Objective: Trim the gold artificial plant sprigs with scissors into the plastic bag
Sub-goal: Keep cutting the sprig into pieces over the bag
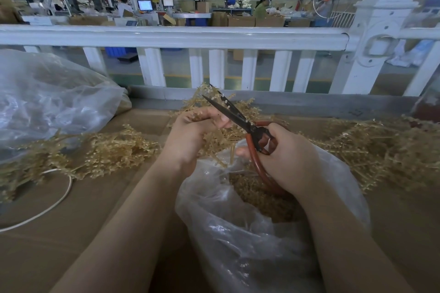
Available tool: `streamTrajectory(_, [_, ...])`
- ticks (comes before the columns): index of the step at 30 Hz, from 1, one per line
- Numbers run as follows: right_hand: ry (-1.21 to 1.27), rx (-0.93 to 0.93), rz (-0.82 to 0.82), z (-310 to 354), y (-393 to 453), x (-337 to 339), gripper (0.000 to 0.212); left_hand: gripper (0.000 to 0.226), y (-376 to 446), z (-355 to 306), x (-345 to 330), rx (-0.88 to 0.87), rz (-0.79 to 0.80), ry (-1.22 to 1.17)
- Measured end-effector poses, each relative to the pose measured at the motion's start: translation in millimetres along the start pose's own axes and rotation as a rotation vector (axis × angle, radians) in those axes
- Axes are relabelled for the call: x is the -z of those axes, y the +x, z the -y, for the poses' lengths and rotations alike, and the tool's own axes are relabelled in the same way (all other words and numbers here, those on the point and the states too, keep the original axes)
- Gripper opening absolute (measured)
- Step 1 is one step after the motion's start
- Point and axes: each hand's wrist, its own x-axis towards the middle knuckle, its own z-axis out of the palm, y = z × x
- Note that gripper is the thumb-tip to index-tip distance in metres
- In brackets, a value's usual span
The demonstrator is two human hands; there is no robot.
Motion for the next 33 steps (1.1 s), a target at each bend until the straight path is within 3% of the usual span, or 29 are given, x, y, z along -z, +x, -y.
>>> streamTrajectory(4, [0.009, -0.013, 0.013, 0.9, 0.2, -1.9, 0.079, 0.011, 0.0, 1.4, -0.5, -0.004, 0.029, 0.019])
streamTrajectory(10, [-0.032, -0.017, 0.013, 0.2, 2.1, 0.6, 0.075, 0.002, 1.5, 5.0, 1.5, -0.038, 0.051, 0.078])
streamTrajectory(15, [-0.048, -0.042, 0.051, -2.9, 2.6, 1.1, 0.067, 0.015, 1.8, 2.9, 6.5, -0.049, 0.079, 0.066])
streamTrajectory(21, [-0.058, -0.033, 0.067, -4.5, 3.5, 0.5, 0.062, 0.012, -1.2, 4.0, 7.9, -0.124, -0.004, 0.127])
streamTrajectory(27, [-0.007, -0.051, 0.049, -6.0, 2.5, -1.1, 0.067, 0.014, -1.3, 9.1, -11.6, -0.08, -0.139, -0.075])
streamTrajectory(33, [-0.015, -0.037, 0.047, -6.2, 3.4, -1.4, 0.067, 0.015, -2.7, 11.9, -11.6, -0.091, -0.14, -0.041])
